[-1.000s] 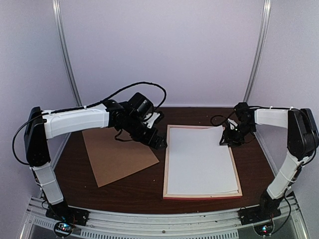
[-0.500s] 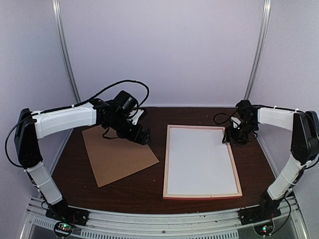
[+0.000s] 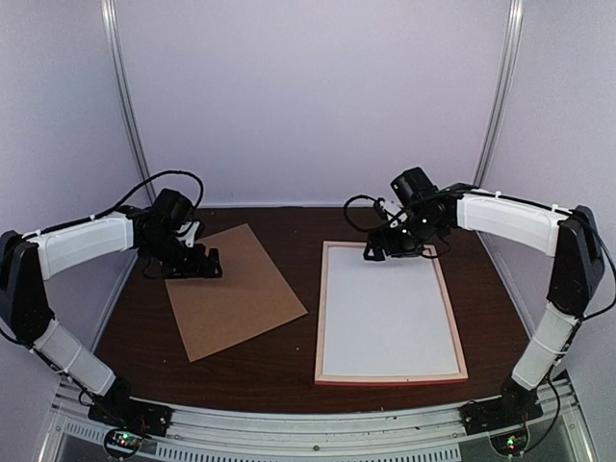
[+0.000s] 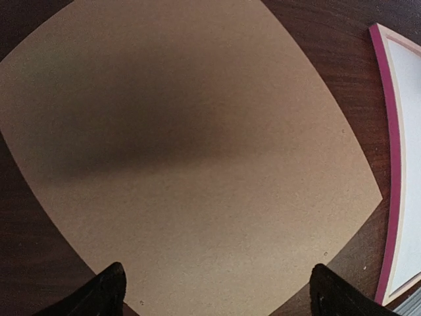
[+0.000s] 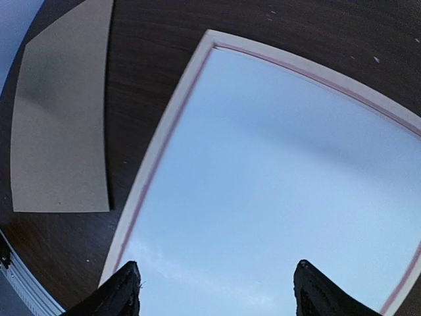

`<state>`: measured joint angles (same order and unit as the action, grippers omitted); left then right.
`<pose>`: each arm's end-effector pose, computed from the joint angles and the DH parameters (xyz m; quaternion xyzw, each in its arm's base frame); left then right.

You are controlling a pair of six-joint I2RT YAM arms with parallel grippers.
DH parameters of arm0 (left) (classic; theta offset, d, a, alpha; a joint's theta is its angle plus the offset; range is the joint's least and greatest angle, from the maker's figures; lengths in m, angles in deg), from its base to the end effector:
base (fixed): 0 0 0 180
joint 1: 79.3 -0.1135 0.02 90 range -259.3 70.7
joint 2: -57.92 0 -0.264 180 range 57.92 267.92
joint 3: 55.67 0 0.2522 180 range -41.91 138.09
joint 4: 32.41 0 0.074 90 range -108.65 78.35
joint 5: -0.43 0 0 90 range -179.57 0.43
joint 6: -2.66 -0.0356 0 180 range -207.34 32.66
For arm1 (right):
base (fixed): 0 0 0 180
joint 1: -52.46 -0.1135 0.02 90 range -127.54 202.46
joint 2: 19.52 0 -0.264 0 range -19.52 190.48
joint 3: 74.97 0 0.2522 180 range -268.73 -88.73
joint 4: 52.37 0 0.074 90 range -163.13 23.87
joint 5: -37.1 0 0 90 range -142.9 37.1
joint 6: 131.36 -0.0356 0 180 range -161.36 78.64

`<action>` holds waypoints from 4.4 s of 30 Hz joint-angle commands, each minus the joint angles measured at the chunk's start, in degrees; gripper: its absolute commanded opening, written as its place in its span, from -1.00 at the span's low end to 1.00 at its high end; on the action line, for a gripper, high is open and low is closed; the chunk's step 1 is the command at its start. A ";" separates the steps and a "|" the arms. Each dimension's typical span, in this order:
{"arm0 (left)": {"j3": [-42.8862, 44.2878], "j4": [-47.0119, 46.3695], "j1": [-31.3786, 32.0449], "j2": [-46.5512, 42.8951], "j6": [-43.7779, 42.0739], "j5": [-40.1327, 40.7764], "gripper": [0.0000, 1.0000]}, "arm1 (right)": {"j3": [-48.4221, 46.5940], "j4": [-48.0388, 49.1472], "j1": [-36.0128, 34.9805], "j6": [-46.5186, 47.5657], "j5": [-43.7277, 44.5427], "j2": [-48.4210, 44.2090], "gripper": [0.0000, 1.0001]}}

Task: Put the photo into the frame
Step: Pick up the backboard from the center of the board.

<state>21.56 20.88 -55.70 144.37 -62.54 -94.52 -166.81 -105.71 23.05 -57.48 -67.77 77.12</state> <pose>0.2765 -0.1242 0.2395 0.0001 0.9705 -0.1356 0.1993 0.3083 0.1843 0.2626 -0.1456 0.9430 0.2200 0.2028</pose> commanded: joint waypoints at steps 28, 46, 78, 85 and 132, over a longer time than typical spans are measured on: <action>-20.22 -17.27 -21.14 -0.20 11.88 -10.32 0.95 | -39.71 3.70 -18.49 -8.75 -5.02 43.18 0.58; -26.29 -31.63 -21.21 0.44 15.72 -24.46 0.77 | -28.53 13.60 -18.88 -15.15 -10.48 39.24 0.50; -19.12 -32.03 -21.12 -15.68 22.46 -38.39 0.54 | -20.54 19.40 -21.52 -17.80 -15.18 37.56 0.43; -14.23 -20.27 -21.09 -16.08 18.01 -33.83 0.13 | -20.38 19.50 -21.74 -17.99 -15.45 37.37 0.43; 14.97 25.35 -20.25 -15.48 -2.51 -28.23 -1.00 | -11.32 13.38 -18.40 -12.01 -11.57 19.99 0.51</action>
<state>35.89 48.18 -76.51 129.73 -63.70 -120.67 -178.96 -91.72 4.38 -70.02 -81.02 98.91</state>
